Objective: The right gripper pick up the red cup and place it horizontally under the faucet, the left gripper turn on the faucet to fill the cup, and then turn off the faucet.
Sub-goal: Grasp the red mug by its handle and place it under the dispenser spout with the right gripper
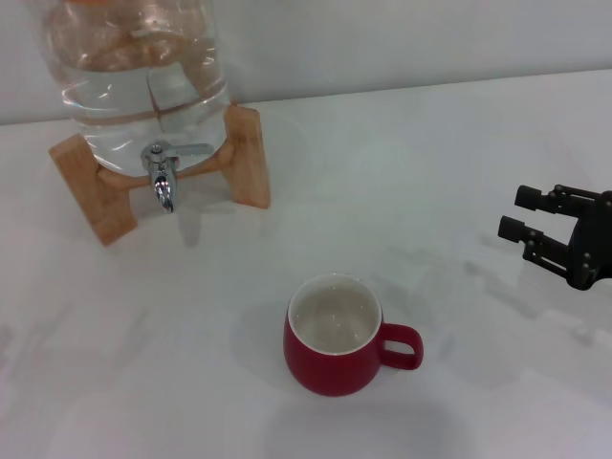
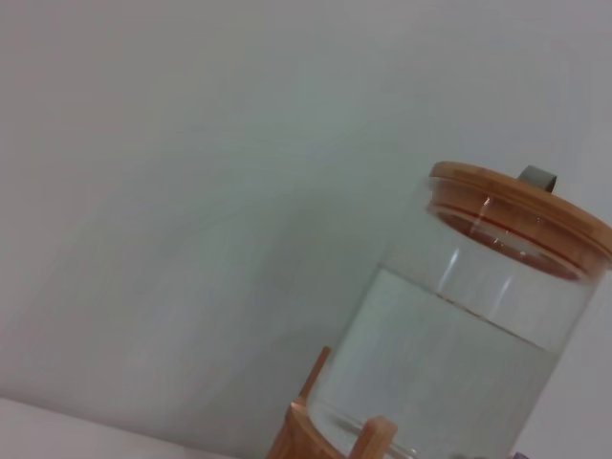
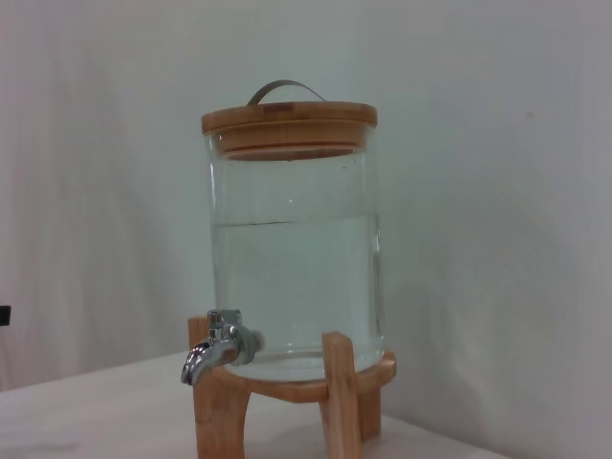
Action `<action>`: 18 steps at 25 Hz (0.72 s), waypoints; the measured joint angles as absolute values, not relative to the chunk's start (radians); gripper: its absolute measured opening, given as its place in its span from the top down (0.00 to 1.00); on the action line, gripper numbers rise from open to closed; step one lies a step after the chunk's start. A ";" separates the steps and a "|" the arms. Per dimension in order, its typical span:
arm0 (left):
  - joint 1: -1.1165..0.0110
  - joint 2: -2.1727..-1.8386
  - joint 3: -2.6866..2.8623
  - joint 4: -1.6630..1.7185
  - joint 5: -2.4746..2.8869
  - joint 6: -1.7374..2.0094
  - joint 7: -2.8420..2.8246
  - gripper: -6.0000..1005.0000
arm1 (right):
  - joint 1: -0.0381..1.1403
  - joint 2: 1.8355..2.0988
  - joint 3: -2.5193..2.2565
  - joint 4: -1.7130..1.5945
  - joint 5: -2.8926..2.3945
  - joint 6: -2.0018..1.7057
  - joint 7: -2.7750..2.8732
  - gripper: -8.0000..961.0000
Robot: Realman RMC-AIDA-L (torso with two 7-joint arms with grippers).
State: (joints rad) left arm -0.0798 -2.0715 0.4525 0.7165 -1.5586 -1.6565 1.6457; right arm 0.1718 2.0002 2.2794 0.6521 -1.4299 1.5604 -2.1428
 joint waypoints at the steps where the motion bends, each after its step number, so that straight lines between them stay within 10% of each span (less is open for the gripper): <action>1: -0.080 -2.070 0.453 0.718 -1.559 -1.659 1.643 0.13 | 0.172 2.000 2.279 0.652 -1.429 1.561 -2.143 0.54; 18: -0.084 -2.075 0.453 0.728 -1.581 -1.664 1.639 0.13 | 0.172 2.000 2.275 0.650 -1.427 1.560 -2.137 0.53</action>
State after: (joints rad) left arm -0.0845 -2.0748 0.4525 0.7276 -1.5813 -1.6639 1.6394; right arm 0.1718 2.0003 2.2748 0.6500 -1.4274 1.5597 -2.1371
